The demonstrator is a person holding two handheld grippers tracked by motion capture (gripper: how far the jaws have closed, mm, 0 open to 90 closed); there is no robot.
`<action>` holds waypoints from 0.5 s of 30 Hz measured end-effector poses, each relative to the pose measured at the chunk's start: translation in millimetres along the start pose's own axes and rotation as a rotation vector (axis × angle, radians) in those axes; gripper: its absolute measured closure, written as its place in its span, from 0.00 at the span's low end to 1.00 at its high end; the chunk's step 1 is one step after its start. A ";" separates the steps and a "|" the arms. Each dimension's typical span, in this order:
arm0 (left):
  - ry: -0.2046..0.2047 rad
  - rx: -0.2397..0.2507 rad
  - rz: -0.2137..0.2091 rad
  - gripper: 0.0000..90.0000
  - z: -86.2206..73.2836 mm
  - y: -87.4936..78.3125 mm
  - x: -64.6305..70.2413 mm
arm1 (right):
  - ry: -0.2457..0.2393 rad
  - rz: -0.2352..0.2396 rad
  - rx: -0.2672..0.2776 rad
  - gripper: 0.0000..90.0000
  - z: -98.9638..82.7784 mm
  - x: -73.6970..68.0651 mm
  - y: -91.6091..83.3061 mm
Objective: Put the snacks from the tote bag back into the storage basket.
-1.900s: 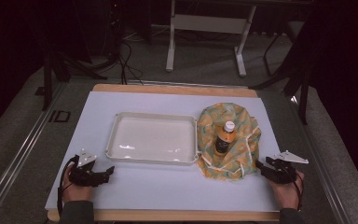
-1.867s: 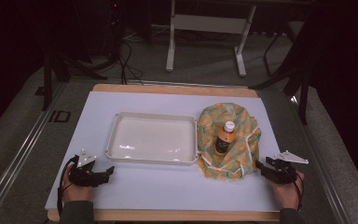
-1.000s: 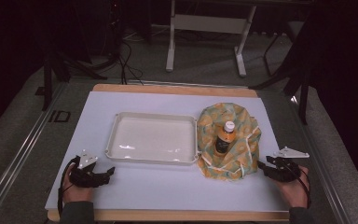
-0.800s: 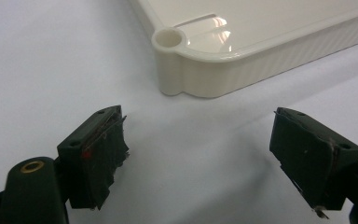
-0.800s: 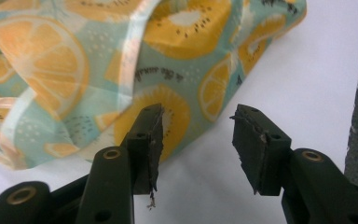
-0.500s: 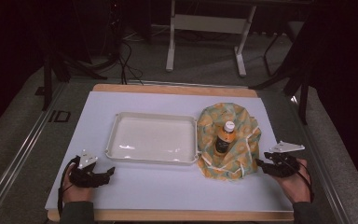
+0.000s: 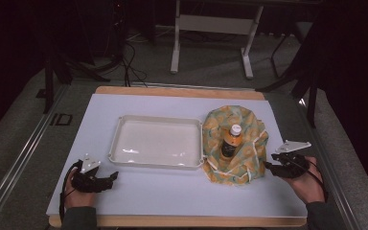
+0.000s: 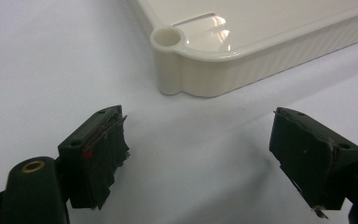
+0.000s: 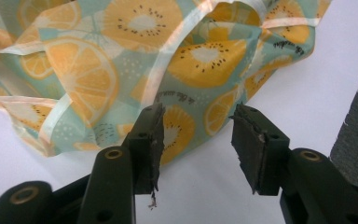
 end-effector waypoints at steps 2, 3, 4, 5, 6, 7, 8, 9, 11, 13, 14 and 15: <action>0.000 -0.001 0.000 0.21 0.0 0.0 -0.1 | -0.003 0.006 -0.004 0.59 2.3 0.2 -0.8; 0.000 -0.001 -0.001 0.21 0.0 0.0 -0.1 | -0.008 0.010 -0.008 0.59 3.4 0.7 -1.2; 0.000 -0.002 -0.001 0.21 0.0 0.1 -0.1 | -0.010 0.013 -0.012 0.59 4.5 0.9 -1.7; 0.000 -0.001 -0.001 0.21 0.0 0.1 -0.1 | -0.014 0.013 -0.017 0.59 5.6 1.2 -2.5; 0.000 -0.001 -0.001 0.21 0.0 0.1 0.0 | -0.021 0.018 -0.016 0.60 7.0 1.6 -3.0; 0.001 -0.001 -0.002 0.21 0.0 0.2 0.0 | -0.026 0.020 -0.019 0.60 8.2 1.8 -3.7; 0.001 -0.001 -0.002 0.21 0.0 0.2 0.0 | -0.032 0.021 -0.024 0.60 9.2 1.9 -4.3; 0.002 -0.002 -0.001 0.21 0.0 0.1 0.0 | -0.034 0.021 -0.028 0.60 10.3 1.8 -5.0; 0.002 -0.002 -0.002 0.21 0.0 0.3 0.0 | -0.045 0.026 -0.035 0.60 12.2 2.5 -5.9; 0.002 -0.002 -0.002 0.21 0.0 0.2 0.1 | -0.051 0.028 -0.043 0.59 13.6 3.5 -6.8; 0.002 -0.003 -0.003 0.21 0.0 0.3 0.1 | -0.057 0.028 -0.047 0.59 14.2 4.0 -7.2; 0.002 -0.003 -0.002 0.21 0.0 0.3 0.1 | -0.058 0.030 -0.048 0.59 14.7 4.2 -7.5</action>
Point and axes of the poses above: each handheld gripper's, and its own axes: y roughly forward along the jaws, z roughly out of its top, x roughly to its right, the point moved 4 cm from there along y, roughly forward along the jaws
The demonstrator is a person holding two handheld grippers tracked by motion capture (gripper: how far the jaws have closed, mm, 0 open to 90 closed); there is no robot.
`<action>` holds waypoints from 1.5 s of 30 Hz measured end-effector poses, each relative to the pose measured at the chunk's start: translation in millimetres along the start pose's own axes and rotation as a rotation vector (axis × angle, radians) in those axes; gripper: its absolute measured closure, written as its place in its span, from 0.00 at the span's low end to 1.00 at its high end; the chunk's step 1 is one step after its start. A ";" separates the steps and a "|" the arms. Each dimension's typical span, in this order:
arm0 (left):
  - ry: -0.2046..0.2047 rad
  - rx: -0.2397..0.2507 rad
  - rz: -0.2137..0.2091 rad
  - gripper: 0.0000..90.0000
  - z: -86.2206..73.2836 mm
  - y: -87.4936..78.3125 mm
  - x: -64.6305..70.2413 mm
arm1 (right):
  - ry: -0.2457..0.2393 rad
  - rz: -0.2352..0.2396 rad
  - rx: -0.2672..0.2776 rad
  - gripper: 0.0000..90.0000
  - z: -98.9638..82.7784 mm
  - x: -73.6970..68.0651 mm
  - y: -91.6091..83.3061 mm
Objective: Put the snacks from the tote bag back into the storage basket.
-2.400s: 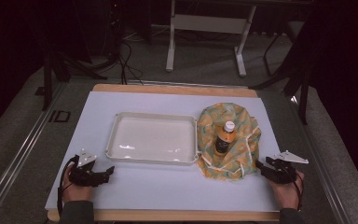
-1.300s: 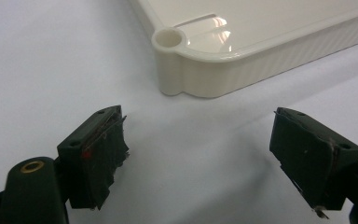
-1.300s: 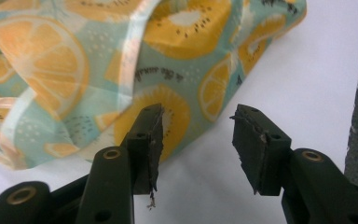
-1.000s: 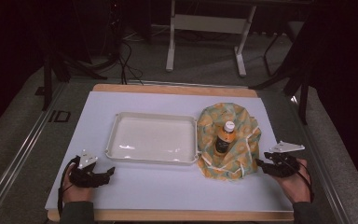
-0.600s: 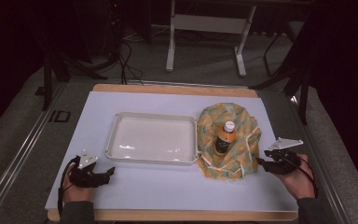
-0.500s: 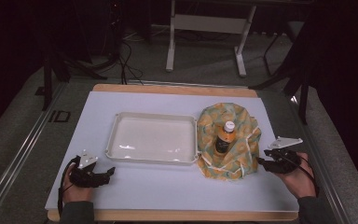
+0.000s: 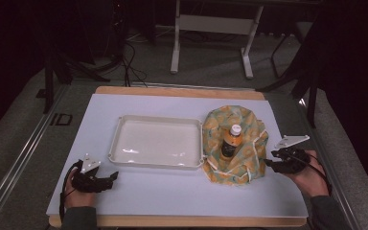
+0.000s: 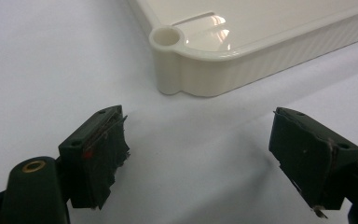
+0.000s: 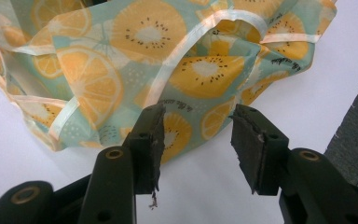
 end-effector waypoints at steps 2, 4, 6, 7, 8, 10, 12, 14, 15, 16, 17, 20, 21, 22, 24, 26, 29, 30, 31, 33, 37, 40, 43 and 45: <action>0.000 0.000 0.000 0.21 0.0 0.0 -0.1 | -0.008 0.005 -0.009 0.60 0.8 0.1 -0.7; 0.000 0.000 -0.001 0.21 0.0 0.0 -0.1 | -0.021 0.010 -0.017 0.60 1.7 0.2 -1.0; 0.000 0.000 -0.001 0.21 0.0 0.1 -0.1 | -0.025 0.012 -0.020 0.59 2.3 0.1 -1.2; 0.000 0.000 0.000 0.21 0.0 0.0 0.0 | -0.031 0.014 -0.025 0.59 2.8 0.1 -1.4; 0.000 0.000 -0.001 0.21 0.0 0.0 0.0 | -0.039 0.023 -0.031 0.59 4.1 -0.9 -1.6; 0.001 -0.001 -0.002 0.21 0.0 0.2 0.0 | -0.050 0.026 -0.041 0.59 5.4 -1.6 -1.9; 0.001 -0.002 -0.002 0.21 0.0 0.2 0.0 | -0.064 0.031 -0.050 0.59 6.9 -1.7 -2.3; 0.001 -0.002 -0.002 0.21 0.0 0.2 0.0 | -0.072 0.035 -0.061 0.59 8.6 -1.9 -3.3; 0.001 -0.002 -0.002 0.21 -0.1 0.2 0.0 | -0.074 0.037 -0.064 0.59 9.7 -2.1 -3.7; 0.002 -0.002 -0.002 0.21 -0.1 0.3 0.0 | -0.080 0.038 -0.067 0.59 10.6 -2.2 -3.8; 0.002 -0.003 -0.003 0.21 0.0 0.4 0.0 | -0.088 0.040 -0.073 0.59 11.7 -2.3 -4.3; 0.003 -0.004 -0.002 0.21 -0.1 0.3 0.1 | -0.103 0.040 -0.084 0.58 14.7 -2.9 -5.3; 0.002 -0.003 -0.003 0.21 0.0 0.4 0.1 | -0.107 0.043 -0.084 0.58 15.7 -3.0 -5.5; 0.002 -0.005 -0.003 0.21 -0.1 0.5 0.0 | -0.111 0.045 -0.092 0.58 16.6 -3.2 -6.1; 0.003 -0.004 -0.002 0.21 -0.1 0.4 0.1 | -0.117 0.045 -0.097 0.56 18.1 -3.3 -6.2; 0.003 -0.005 -0.003 0.21 0.0 0.5 0.1 | -0.126 0.052 -0.103 0.56 19.4 -2.9 -6.6; 0.004 -0.004 -0.003 0.21 -0.1 0.4 0.2 | -0.135 0.054 -0.118 0.56 20.6 -2.9 -6.2; 0.005 -0.004 -0.002 0.21 -0.1 0.4 0.2 | -0.139 0.056 -0.125 0.56 21.0 -2.9 -6.2; 0.004 -0.004 -0.003 0.21 -0.1 0.4 0.1 | -0.148 0.057 -0.128 0.56 21.4 -2.7 -6.1; 0.004 -0.005 -0.002 0.21 0.0 0.5 0.1 | -0.151 0.056 -0.131 0.56 22.8 -2.9 -6.0; 0.005 -0.005 -0.002 0.21 0.0 0.5 0.2 | -0.165 0.058 -0.142 0.55 25.5 -2.6 -5.0; 0.005 -0.005 -0.004 0.21 0.0 0.6 0.3 | -0.178 0.064 -0.151 0.55 28.2 -3.5 -4.1; 0.006 -0.006 -0.005 0.21 0.0 0.6 0.4 | -0.189 0.069 -0.157 0.55 31.3 -4.5 -3.5; 0.006 -0.007 -0.005 0.21 0.0 0.7 0.4 | -0.194 0.074 -0.159 0.56 33.5 -5.1 -3.5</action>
Point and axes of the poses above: each handheld gripper's, and its own axes: y roughly forward along the jaws, z roughly out of its top, x roughly to its right, the point moved 4 cm from there along y, roughly forward along the jaws
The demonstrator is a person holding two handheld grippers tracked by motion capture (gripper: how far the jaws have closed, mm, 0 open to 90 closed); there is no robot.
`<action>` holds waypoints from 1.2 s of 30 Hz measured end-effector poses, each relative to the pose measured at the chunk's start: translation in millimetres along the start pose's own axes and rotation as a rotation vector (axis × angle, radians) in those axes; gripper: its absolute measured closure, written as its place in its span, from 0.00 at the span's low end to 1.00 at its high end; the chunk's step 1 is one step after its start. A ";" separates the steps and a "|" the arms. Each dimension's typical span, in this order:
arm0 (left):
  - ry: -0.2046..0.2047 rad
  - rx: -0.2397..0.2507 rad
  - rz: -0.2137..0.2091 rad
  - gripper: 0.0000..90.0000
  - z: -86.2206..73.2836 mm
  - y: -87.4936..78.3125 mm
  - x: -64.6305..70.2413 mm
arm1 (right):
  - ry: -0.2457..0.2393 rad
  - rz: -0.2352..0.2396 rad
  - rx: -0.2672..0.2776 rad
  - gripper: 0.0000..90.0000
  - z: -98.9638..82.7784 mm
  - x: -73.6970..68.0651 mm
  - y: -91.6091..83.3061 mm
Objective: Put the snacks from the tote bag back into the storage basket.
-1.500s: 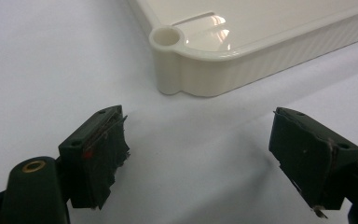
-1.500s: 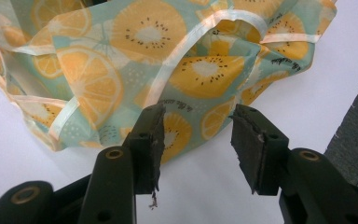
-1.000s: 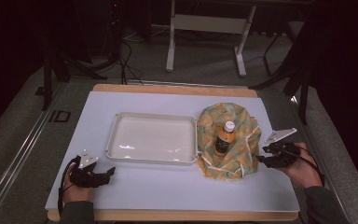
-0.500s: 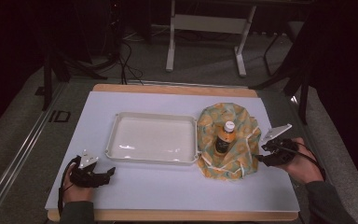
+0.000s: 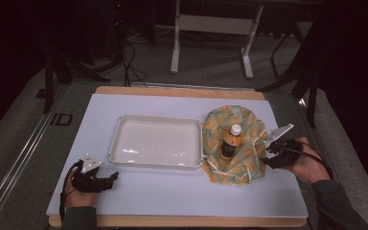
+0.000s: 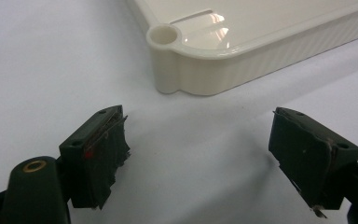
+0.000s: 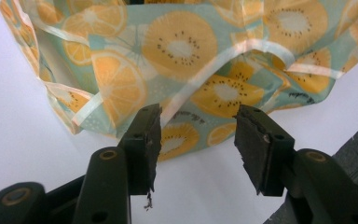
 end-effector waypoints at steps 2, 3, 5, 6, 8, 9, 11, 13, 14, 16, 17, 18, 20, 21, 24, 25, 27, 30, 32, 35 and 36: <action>0.000 0.001 0.000 0.21 0.0 0.0 0.0 | -0.009 0.002 -0.007 0.57 1.9 0.2 -0.4; 0.000 0.000 0.000 0.21 0.0 0.0 0.0 | -0.015 0.004 -0.007 0.57 2.6 0.4 -0.6; 0.000 -0.001 0.000 0.21 0.0 0.0 0.0 | -0.017 0.011 -0.003 0.58 4.8 0.3 -1.7; 0.001 -0.001 0.000 0.21 0.0 0.1 0.1 | -0.022 0.012 -0.003 0.58 5.5 0.7 -2.1; 0.001 -0.001 0.000 0.21 0.0 0.1 0.1 | -0.027 0.015 -0.006 0.59 7.4 1.2 -3.4; 0.001 -0.001 -0.001 0.21 0.0 0.1 0.1 | -0.031 0.016 -0.008 0.59 7.9 1.3 -3.8; 0.000 0.000 0.000 0.21 0.1 0.2 0.2 | -0.035 0.018 -0.012 0.60 9.3 1.4 -4.4; 0.001 -0.001 -0.001 0.21 0.1 0.3 0.2 | -0.038 0.021 -0.016 0.60 10.7 1.9 -5.3; 0.001 -0.002 0.000 0.21 0.1 0.2 0.2 | -0.042 0.021 -0.016 0.60 11.5 2.3 -5.6; 0.001 -0.002 0.000 0.21 0.1 0.3 0.3 | -0.042 0.023 -0.017 0.60 13.1 2.5 -6.0; 0.002 -0.003 0.000 0.21 0.1 0.2 0.3 | -0.047 0.023 -0.016 0.61 13.8 2.7 -6.0; 0.001 -0.002 -0.001 0.21 0.1 0.3 0.3 | -0.052 0.024 -0.016 0.61 14.9 3.0 -6.3; 0.001 -0.003 -0.001 0.21 0.1 0.3 0.3 | -0.055 0.027 -0.017 0.61 16.6 3.0 -6.6; 0.002 -0.003 -0.001 0.21 0.0 0.3 0.3 | -0.056 0.026 -0.014 0.61 17.1 3.3 -6.4; 0.002 -0.005 -0.003 0.21 0.0 0.5 0.3 | -0.062 0.022 -0.027 0.61 17.8 4.1 -6.2; 0.003 -0.005 -0.003 0.21 0.0 0.7 0.4 | -0.059 0.023 -0.030 0.61 17.9 4.3 -6.3; 0.007 -0.010 -0.003 0.21 0.1 1.3 0.8 | -0.067 0.024 -0.039 0.61 17.7 5.1 -6.4; 0.008 -0.010 -0.002 0.21 0.1 1.3 1.0 | -0.071 0.022 -0.046 0.61 17.7 6.3 -7.2; 0.008 -0.009 -0.001 0.21 0.1 1.2 0.9 | -0.073 0.021 -0.046 0.62 18.0 7.1 -8.3; 0.009 -0.011 -0.001 0.21 0.0 1.3 1.0 | -0.078 0.018 -0.049 0.62 18.9 8.2 -10.3; 0.008 -0.011 -0.002 0.21 0.0 1.4 1.0 | -0.083 0.018 -0.051 0.62 19.2 8.6 -10.5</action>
Point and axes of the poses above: each handheld gripper's, and its own axes: y roughly forward along the jaws, z roughly out of its top, x roughly to its right, the point moved 4 cm from there along y, roughly forward along the jaws
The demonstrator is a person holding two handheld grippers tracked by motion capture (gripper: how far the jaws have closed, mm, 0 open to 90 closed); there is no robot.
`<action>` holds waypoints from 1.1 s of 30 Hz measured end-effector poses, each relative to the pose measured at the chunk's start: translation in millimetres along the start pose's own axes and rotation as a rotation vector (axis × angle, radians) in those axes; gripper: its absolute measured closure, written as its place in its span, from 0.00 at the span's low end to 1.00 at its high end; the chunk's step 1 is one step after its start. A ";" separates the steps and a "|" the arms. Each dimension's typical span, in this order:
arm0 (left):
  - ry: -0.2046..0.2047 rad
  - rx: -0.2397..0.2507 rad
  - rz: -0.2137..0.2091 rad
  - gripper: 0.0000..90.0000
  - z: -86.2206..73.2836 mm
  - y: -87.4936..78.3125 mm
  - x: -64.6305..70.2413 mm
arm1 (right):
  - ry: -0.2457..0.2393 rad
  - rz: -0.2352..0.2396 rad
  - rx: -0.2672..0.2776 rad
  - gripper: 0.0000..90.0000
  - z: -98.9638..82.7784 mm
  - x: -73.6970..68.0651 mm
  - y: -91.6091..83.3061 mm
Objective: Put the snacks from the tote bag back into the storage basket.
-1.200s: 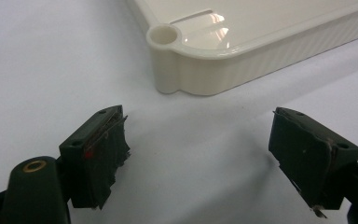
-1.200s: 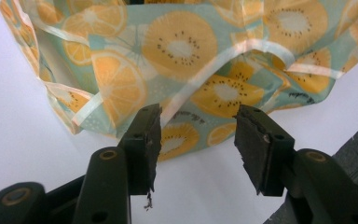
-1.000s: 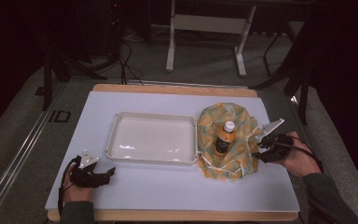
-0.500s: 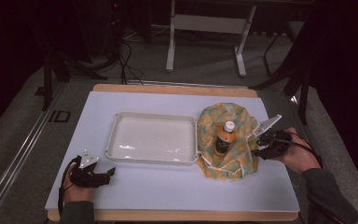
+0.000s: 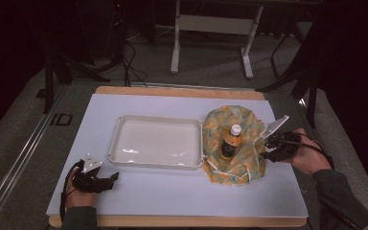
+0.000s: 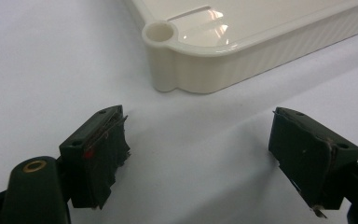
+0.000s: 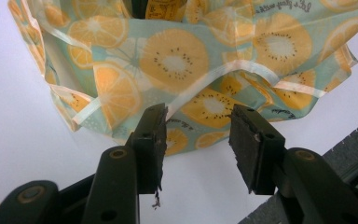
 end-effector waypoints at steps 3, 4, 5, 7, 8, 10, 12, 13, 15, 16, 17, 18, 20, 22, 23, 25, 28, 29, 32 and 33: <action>0.000 0.002 0.000 0.21 0.0 -0.1 0.0 | -0.009 0.000 -0.014 0.62 1.0 0.0 -0.3; 0.000 0.002 0.000 0.21 0.0 -0.2 0.0 | -0.013 0.000 -0.016 0.62 1.3 0.2 -0.3; 0.000 0.003 0.001 0.21 0.0 -0.2 0.0 | -0.016 0.001 -0.017 0.62 1.9 0.5 -0.5; 0.000 0.003 0.001 0.21 0.0 -0.2 0.0 | -0.015 0.002 -0.021 0.62 3.0 0.5 -1.1; 0.000 0.004 0.002 0.21 0.0 -0.4 0.0 | -0.014 0.001 -0.018 0.62 3.7 0.7 -1.8; 0.000 0.004 0.002 0.21 0.0 -0.6 -0.1 | -0.015 0.000 -0.010 0.62 4.8 1.7 -3.9; 0.001 0.004 0.002 0.21 0.0 -0.5 -0.1 | -0.017 -0.001 -0.009 0.62 5.7 2.1 -5.2; 0.003 0.002 0.003 0.21 0.0 -0.8 -0.1 | -0.019 -0.001 -0.008 0.62 6.1 2.3 -5.4; 0.003 0.002 0.003 0.21 0.0 -0.8 -0.1 | -0.022 -0.001 -0.010 0.62 6.5 2.4 -5.7; 0.002 0.002 0.003 0.21 0.0 -0.7 0.0 | -0.022 -0.002 -0.013 0.62 7.4 2.5 -6.0; 0.003 0.003 0.004 0.21 0.0 -0.6 0.1 | -0.020 -0.002 -0.012 0.62 8.1 2.3 -6.2; 0.005 0.002 0.005 0.21 0.0 -0.6 0.3 | -0.021 -0.001 -0.010 0.62 8.9 2.4 -6.4; 0.006 0.001 0.004 0.21 0.0 -0.3 0.4 | -0.031 -0.007 -0.005 0.63 10.9 2.2 -6.8; 0.005 0.001 0.004 0.21 0.1 -0.2 0.4 | -0.038 -0.009 0.002 0.63 13.4 1.9 -7.5; 0.006 0.001 0.003 0.21 0.1 -0.2 0.3 | -0.039 -0.007 0.002 0.64 14.3 1.6 -7.9; 0.006 0.001 0.004 0.21 0.1 -0.1 0.4 | -0.044 -0.008 0.003 0.64 16.9 1.5 -8.6; 0.007 0.001 0.004 0.21 0.0 -0.2 0.5 | -0.051 -0.008 0.007 0.64 21.2 0.9 -9.7; 0.006 0.001 0.004 0.21 0.0 -0.2 0.5 | -0.056 -0.010 0.009 0.64 22.6 0.9 -10.0; 0.007 0.001 0.003 0.21 0.0 -0.3 0.3 | -0.063 -0.010 0.008 0.65 26.7 0.6 -11.1; 0.006 0.001 0.003 0.21 0.1 -0.2 0.4 | -0.064 -0.012 0.011 0.65 28.0 0.7 -11.5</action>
Point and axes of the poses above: each handheld gripper's, and its own axes: y roughly forward along the jaws, z roughly out of its top, x roughly to its right, the point moved 4 cm from there along y, roughly forward along the jaws
